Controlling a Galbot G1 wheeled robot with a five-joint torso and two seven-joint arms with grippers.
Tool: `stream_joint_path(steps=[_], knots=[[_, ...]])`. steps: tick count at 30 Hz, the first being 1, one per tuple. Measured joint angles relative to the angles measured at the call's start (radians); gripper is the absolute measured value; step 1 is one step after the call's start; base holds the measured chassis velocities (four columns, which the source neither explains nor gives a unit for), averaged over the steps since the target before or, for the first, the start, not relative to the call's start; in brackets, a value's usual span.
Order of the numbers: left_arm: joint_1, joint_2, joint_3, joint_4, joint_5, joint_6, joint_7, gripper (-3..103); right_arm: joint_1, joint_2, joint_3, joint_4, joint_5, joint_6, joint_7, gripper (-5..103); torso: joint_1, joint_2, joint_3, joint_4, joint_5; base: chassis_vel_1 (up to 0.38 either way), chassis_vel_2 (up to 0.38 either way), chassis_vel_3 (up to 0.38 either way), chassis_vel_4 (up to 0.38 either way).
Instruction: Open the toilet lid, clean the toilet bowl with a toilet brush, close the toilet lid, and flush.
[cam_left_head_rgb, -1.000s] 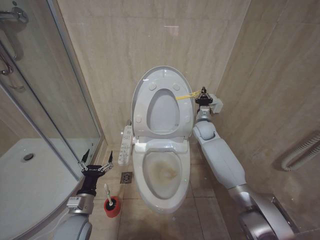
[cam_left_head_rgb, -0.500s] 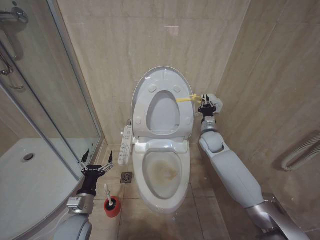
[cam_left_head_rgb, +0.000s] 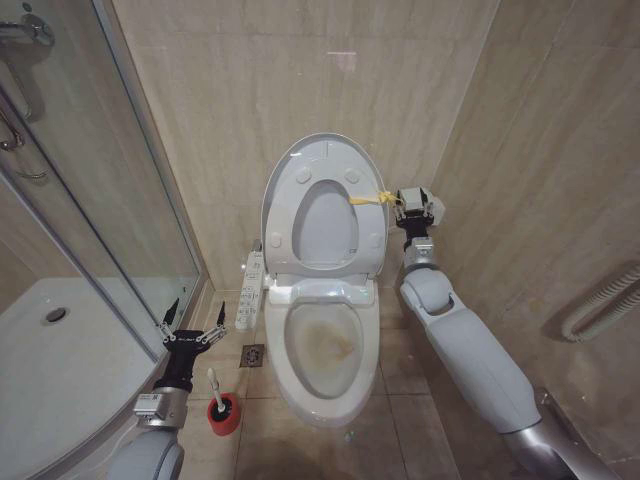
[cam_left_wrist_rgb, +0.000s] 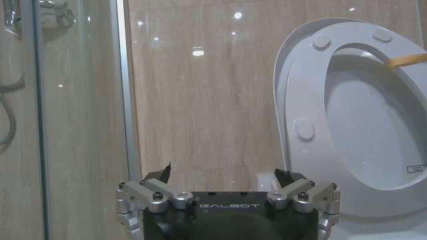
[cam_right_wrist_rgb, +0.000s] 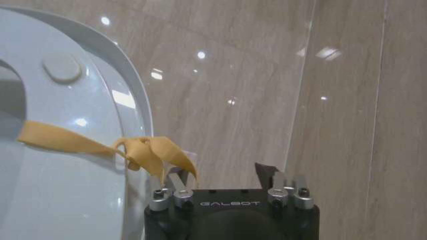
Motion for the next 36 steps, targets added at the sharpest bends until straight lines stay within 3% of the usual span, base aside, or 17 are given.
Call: stream_joint_path(steps=[4, 5, 12, 13, 36], knots=[[0.0, 0.0, 0.0, 0.0, 0.0, 0.0, 0.0, 100, -0.023, -0.01, 0.002, 0.031, 0.002, -0.005, -0.002, 60, 0.0, 0.0, 0.0, 0.0, -0.0001, 0.0, 0.0, 0.0, 0.0], [0.0, 0.0, 0.0, 0.0, 0.0, 0.0, 0.0, 100, -0.034, -0.013, 0.002, 0.042, 0.002, -0.006, -0.003, 87, 0.0, 0.0, 0.0, 0.0, -0.0001, 0.0, 0.0, 0.0, 0.0], [0.0, 0.0, 0.0, 0.0, 0.0, 0.0, 0.0, 100, -0.069, -0.024, 0.009, 0.094, 0.006, -0.017, -0.004, 87, 0.0, 0.0, 0.0, 0.0001, -0.0001, 0.0, 0.0, 0.0, 0.0], [0.0, 0.0, 0.0, 0.0, 0.0, 0.0, 0.0, 100, -0.077, -0.028, 0.013, 0.104, 0.007, -0.017, -0.005, 100, 0.0, 0.0, 0.0, 0.0001, -0.0002, 0.0, 0.0, 0.0, 0.0], [0.0, 0.0, 0.0, 0.0, 0.0, 0.0, 0.0, 100, -0.25, 0.004, 0.037, 0.236, 0.004, -0.031, -0.007, 100, 0.0, 0.0, 0.0, 0.0003, -0.0002, 0.0, 0.0, 0.0, 0.0]])
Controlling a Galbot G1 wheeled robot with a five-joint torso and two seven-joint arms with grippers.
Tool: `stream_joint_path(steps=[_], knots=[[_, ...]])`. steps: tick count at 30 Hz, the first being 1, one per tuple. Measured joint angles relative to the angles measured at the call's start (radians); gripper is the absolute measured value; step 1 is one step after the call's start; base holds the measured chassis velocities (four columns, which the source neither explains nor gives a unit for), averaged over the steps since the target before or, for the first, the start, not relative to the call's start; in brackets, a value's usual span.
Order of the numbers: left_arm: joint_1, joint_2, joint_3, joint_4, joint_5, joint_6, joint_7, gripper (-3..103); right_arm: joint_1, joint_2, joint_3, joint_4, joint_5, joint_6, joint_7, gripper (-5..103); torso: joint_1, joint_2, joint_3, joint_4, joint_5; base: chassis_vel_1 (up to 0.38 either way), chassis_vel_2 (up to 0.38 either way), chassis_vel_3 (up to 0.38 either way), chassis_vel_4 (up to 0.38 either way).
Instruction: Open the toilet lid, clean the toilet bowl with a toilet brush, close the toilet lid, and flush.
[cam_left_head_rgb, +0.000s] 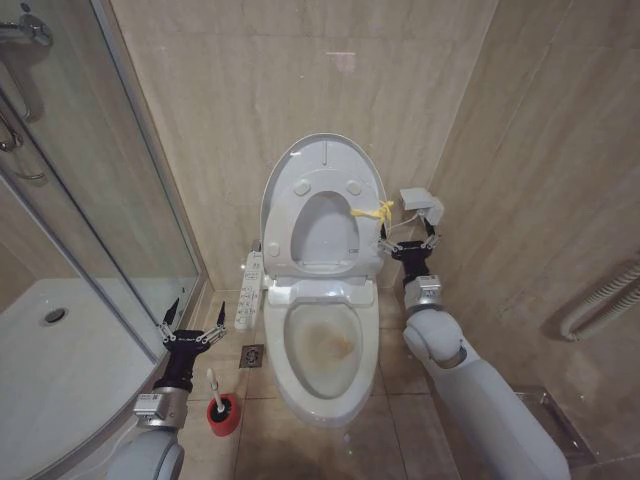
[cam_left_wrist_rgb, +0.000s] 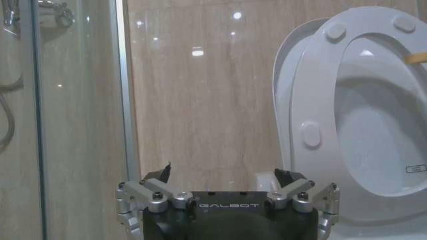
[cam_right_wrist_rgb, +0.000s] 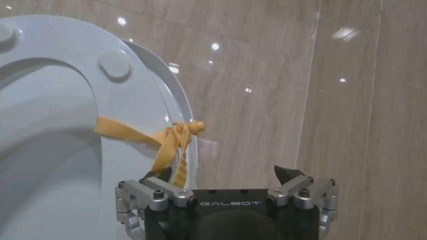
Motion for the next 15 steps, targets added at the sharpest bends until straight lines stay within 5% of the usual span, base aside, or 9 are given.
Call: stream_joint_path(steps=[15], knots=[[0.0, 0.0, 0.0, 0.0, 0.0, 0.0, 0.0, 100, 0.052, 0.041, -0.035, -0.055, -0.033, -0.02, 0.0, 100, 0.0, 0.0, 0.0, -0.0001, -0.0001, 0.0, 0.0, 0.0, 0.0]])
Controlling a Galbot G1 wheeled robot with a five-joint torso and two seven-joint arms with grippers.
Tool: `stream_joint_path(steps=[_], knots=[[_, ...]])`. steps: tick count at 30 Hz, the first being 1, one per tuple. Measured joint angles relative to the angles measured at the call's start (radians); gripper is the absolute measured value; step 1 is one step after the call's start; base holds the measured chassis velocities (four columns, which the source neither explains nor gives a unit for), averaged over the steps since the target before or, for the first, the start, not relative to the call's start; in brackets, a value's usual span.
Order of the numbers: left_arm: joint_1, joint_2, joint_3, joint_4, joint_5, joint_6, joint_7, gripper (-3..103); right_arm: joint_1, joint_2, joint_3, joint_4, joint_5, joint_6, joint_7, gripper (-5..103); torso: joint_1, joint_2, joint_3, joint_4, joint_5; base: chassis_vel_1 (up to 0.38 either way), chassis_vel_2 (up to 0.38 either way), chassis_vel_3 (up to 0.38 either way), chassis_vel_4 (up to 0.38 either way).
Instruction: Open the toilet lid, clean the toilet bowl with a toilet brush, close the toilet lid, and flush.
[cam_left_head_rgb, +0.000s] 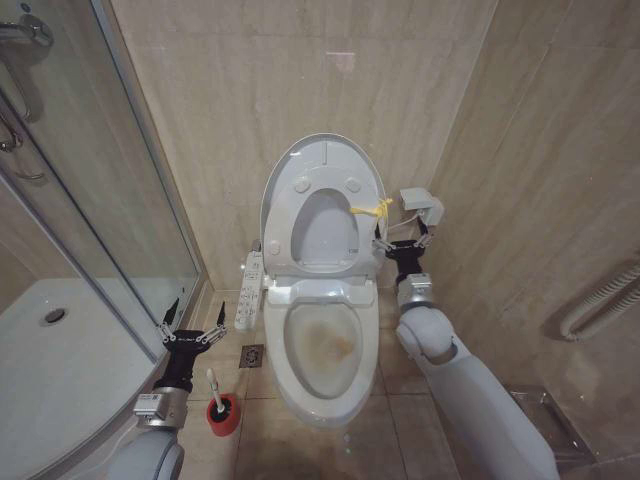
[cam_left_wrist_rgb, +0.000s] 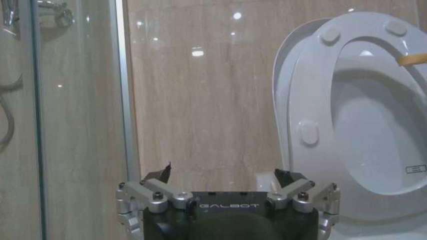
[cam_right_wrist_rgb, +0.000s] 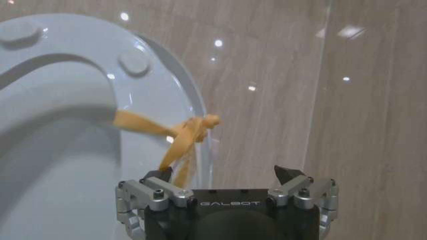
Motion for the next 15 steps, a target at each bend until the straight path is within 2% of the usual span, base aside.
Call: stream_joint_path(steps=[15], knots=[[0.0, 0.0, 0.0, 0.0, 0.0, 0.0, 0.0, 100, 0.111, 0.027, -0.034, -0.117, -0.015, 0.014, 0.009, 100, 0.0, 0.0, 0.0, 0.0, 0.0002, 0.0, 0.0, 0.0, 0.0]])
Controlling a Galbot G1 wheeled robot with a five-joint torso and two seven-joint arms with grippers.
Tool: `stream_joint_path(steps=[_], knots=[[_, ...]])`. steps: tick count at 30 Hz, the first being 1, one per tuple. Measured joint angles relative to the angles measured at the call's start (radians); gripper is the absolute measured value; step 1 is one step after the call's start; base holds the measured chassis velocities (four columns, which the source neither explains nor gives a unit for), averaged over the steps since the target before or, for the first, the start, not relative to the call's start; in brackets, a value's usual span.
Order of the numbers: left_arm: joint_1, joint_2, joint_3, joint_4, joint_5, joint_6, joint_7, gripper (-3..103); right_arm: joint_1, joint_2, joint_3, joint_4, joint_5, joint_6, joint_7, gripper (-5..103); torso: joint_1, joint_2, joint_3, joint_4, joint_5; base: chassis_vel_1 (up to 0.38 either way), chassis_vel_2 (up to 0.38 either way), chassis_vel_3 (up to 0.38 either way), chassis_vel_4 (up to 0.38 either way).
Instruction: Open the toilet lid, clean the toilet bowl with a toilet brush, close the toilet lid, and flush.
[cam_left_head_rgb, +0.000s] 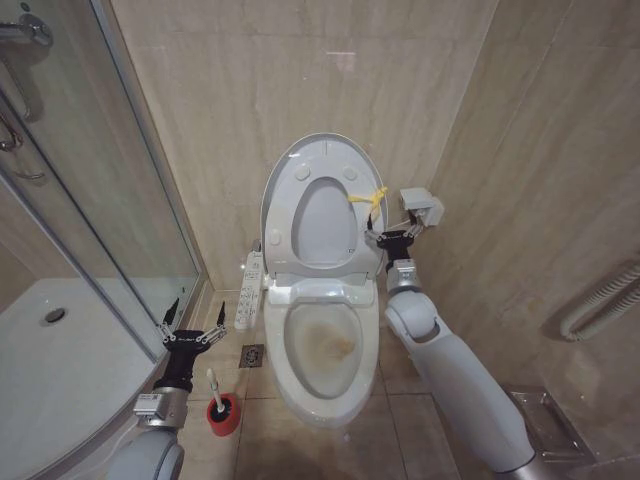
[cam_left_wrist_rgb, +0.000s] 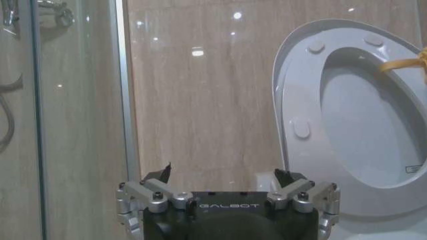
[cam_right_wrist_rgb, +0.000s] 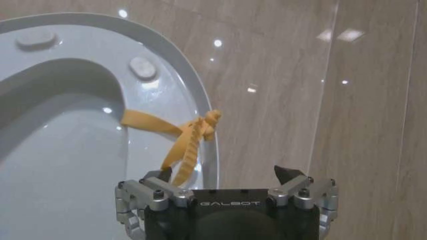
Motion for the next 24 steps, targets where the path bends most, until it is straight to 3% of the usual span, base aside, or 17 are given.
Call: stream_joint_path(steps=[16, 24], knots=[[0.0, 0.0, 0.0, 0.0, 0.0, 0.0, 0.0, 100, 0.024, -0.033, 0.038, 0.044, 0.054, -0.006, 0.017, 100, 0.0, 0.0, 0.0, -0.0001, 0.0001, 0.0, 0.0, 0.0, 0.0], [0.0, 0.0, 0.0, 0.0, 0.0, 0.0, 0.0, 100, -0.044, -0.057, 0.064, 0.119, 0.064, -0.008, 0.013, 100, 0.0, 0.0, 0.0, -0.0001, 0.0001, 0.0, 0.0, 0.0, 0.0]])
